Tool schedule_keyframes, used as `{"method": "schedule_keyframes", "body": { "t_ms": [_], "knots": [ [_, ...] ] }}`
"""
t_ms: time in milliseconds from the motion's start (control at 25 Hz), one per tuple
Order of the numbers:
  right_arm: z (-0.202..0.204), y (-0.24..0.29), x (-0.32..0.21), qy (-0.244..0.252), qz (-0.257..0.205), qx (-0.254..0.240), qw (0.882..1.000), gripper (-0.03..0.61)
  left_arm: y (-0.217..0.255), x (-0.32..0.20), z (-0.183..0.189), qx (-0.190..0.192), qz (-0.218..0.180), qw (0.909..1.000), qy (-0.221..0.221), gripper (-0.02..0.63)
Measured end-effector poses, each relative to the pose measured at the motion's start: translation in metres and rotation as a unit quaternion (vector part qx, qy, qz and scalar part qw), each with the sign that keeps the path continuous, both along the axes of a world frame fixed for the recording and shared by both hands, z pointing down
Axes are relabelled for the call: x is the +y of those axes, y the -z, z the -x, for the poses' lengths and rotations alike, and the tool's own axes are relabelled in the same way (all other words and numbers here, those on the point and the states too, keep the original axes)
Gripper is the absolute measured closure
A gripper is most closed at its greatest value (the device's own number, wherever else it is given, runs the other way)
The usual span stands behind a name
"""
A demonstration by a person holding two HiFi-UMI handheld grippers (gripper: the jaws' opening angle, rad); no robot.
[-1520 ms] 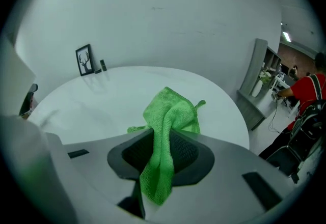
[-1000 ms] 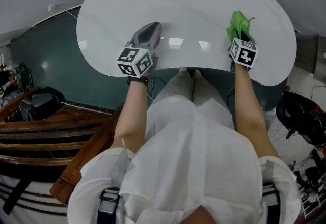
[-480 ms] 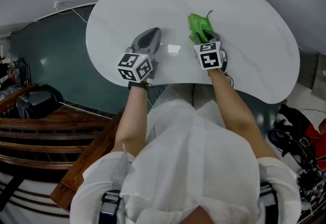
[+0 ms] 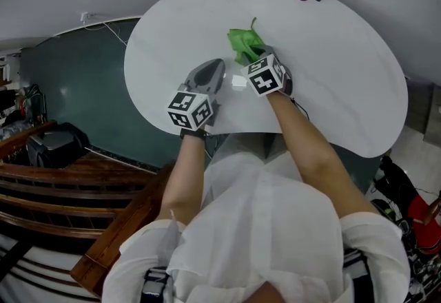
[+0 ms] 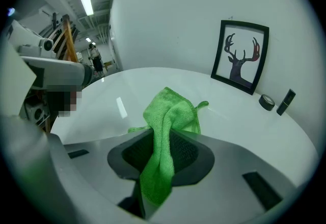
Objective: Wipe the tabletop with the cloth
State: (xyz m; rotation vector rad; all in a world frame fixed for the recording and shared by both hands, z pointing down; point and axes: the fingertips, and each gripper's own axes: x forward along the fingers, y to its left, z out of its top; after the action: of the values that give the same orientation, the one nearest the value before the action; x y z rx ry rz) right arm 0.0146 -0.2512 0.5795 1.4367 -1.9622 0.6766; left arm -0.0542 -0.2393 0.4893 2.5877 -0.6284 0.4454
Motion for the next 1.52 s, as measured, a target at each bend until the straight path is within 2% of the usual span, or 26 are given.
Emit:
{"method": "schedule_keyframes", "body": {
  "t_ms": [200,360,520,800,1040,1200,1360,1520],
  "knots": [
    [-0.043,0.005,-0.019,-0.048,-0.011,-0.009,0.999,0.495,0.006,0.008,-0.028,-0.001,0.000,1.0000,-0.004,0.588],
    [-0.103,0.003,-0.019,-0.092,-0.013,-0.011,0.996,0.495,0.004,0.018,-0.062,-0.009,-0.003,0.9998,-0.017,0.588],
    [-0.170,0.004,0.005,-0.127,-0.017,-0.004,0.992,0.495,0.006,0.035,-0.100,-0.009,0.001,0.9997,-0.024,0.588],
    [-0.297,-0.002,0.077,-0.212,-0.011,-0.006,0.977,0.495,0.007,0.059,-0.185,-0.004,0.001,0.9984,-0.056,0.588],
    [-0.418,-0.006,0.169,-0.288,-0.004,0.012,0.958,0.495,0.009,0.079,-0.257,0.005,0.000,0.9967,-0.081,0.588],
    [-0.482,-0.011,0.225,-0.334,0.002,0.013,0.943,0.495,0.006,0.089,-0.298,0.009,0.002,0.9962,-0.087,0.588],
    [-0.525,-0.013,0.258,-0.368,0.006,0.010,0.930,0.495,0.007,0.098,-0.329,0.013,0.002,0.9953,-0.096,0.588],
    [-0.532,-0.012,0.246,-0.376,0.008,0.022,0.926,0.495,0.005,0.103,-0.337,0.009,0.004,0.9951,-0.098,0.588]
  ]
}}
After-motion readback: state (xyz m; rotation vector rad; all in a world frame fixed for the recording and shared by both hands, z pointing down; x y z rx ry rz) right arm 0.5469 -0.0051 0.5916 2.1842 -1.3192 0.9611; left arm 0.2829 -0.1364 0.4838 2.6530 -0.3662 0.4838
